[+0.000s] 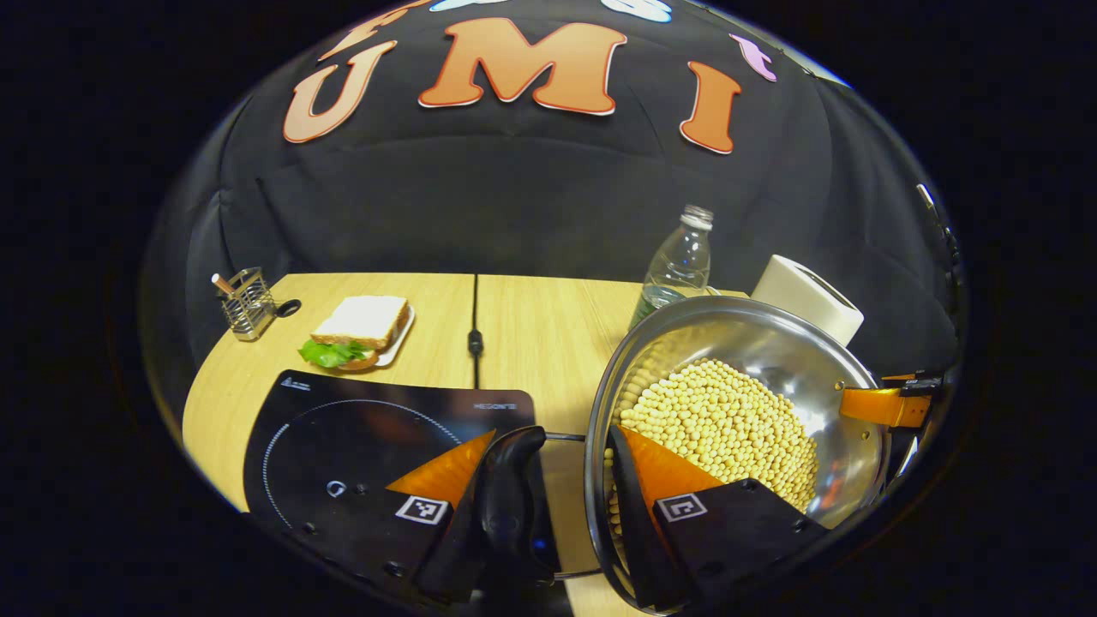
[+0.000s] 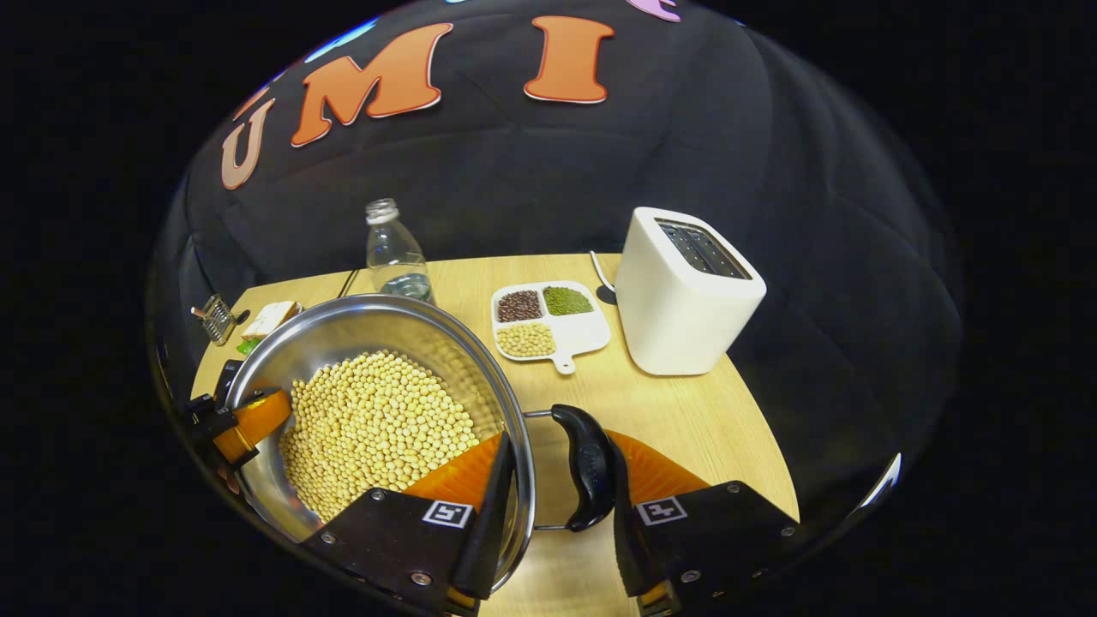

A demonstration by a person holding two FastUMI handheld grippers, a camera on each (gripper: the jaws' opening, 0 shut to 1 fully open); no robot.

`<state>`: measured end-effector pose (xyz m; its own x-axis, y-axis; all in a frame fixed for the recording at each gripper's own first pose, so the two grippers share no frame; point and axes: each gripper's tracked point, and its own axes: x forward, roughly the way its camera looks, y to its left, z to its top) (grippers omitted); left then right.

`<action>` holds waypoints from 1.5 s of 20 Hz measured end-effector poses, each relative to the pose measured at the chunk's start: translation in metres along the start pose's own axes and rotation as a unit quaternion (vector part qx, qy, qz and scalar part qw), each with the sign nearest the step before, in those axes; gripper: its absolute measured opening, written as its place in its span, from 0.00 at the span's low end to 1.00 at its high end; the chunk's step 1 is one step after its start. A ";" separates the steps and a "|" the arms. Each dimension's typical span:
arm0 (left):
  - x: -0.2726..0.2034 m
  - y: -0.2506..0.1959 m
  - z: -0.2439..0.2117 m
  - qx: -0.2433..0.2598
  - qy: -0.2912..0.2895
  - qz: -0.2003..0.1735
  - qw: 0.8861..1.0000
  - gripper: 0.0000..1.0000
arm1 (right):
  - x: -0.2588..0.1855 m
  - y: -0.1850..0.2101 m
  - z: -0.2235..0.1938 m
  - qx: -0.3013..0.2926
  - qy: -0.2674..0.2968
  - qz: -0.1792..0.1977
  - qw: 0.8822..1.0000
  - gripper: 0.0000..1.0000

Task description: First push the handle of the pot to place it horizontally, then grasp the pot with both hands and set it on the induction cooktop.

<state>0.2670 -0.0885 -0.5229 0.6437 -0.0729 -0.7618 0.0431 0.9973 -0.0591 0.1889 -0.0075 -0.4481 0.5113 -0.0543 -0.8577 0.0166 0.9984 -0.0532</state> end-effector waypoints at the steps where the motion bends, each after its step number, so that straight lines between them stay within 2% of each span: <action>1: -0.005 0.011 0.003 -0.003 -0.003 0.003 1.000 0.71 | -0.004 0.008 0.002 -0.003 -0.001 0.003 1.000 0.55; 2: -0.010 0.021 0.006 -0.005 -0.005 0.006 1.000 0.74 | -0.007 0.018 0.004 -0.007 -0.003 0.007 1.000 0.51; 3: -0.015 0.031 0.008 -0.007 -0.008 0.010 1.000 0.71 | -0.009 0.027 0.008 -0.010 -0.005 0.011 1.000 0.55; 4: -0.021 0.041 0.011 -0.009 -0.011 0.014 1.000 0.74 | -0.011 0.036 0.010 -0.012 -0.007 0.014 1.000 0.55; 7: -0.033 0.072 0.017 -0.017 -0.017 0.025 0.999 0.74 | -0.021 0.063 0.017 -0.025 -0.012 0.024 0.999 0.55; 8: -0.039 0.084 0.018 -0.019 -0.020 0.027 0.999 0.73 | -0.025 0.072 0.020 -0.031 -0.015 0.027 0.999 0.51; 9: -0.044 0.095 0.020 -0.022 -0.023 0.031 0.999 0.74 | -0.026 0.085 0.023 -0.036 -0.019 0.029 0.999 0.55; 10: -0.049 0.106 0.021 -0.027 -0.026 0.034 0.999 0.70 | -0.029 0.096 0.026 -0.041 -0.022 0.032 0.998 0.55; 11: -0.054 0.117 0.023 -0.031 -0.028 0.037 0.998 0.74 | -0.032 0.106 0.028 -0.046 -0.025 0.034 0.998 0.55; 13: -0.061 0.138 0.023 -0.037 -0.030 0.045 0.998 0.74 | -0.037 0.127 0.031 -0.054 -0.028 0.040 0.997 0.55; 14: -0.065 0.148 0.022 -0.040 -0.032 0.049 0.997 0.70 | -0.036 0.136 0.031 -0.059 -0.028 0.043 0.997 0.51; 15: -0.069 0.158 0.022 -0.041 -0.032 0.053 0.997 0.70 | -0.039 0.144 0.032 -0.062 -0.029 0.046 0.997 0.51; 16: -0.073 0.168 0.021 -0.045 -0.033 0.057 0.997 0.73 | -0.040 0.152 0.032 -0.067 -0.028 0.049 0.996 0.55; 20: -0.082 0.205 0.018 -0.058 -0.033 0.072 0.995 0.77 | -0.039 0.186 0.032 -0.081 -0.029 0.062 0.994 0.55; 21: -0.084 0.215 0.018 -0.061 -0.032 0.074 0.995 0.76 | -0.038 0.197 0.032 -0.084 -0.029 0.065 0.994 0.51; 22: -0.084 0.223 0.016 -0.064 -0.032 0.077 0.994 0.74 | -0.038 0.205 0.031 -0.087 -0.029 0.067 0.994 0.55; 29: -0.084 0.260 0.001 -0.074 -0.023 0.089 0.993 0.74 | -0.033 0.227 0.024 -0.102 -0.022 0.076 0.992 0.55; 30: -0.083 0.262 -0.001 -0.075 -0.021 0.090 0.993 0.70 | -0.032 0.230 0.021 -0.102 -0.019 0.076 0.992 0.55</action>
<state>0.2241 0.1786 -0.4752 0.6623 0.1089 -0.7413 -0.1871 0.9821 -0.0228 0.1943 0.2242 -0.4221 0.5270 0.1014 -0.8438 -0.2358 0.9713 -0.0305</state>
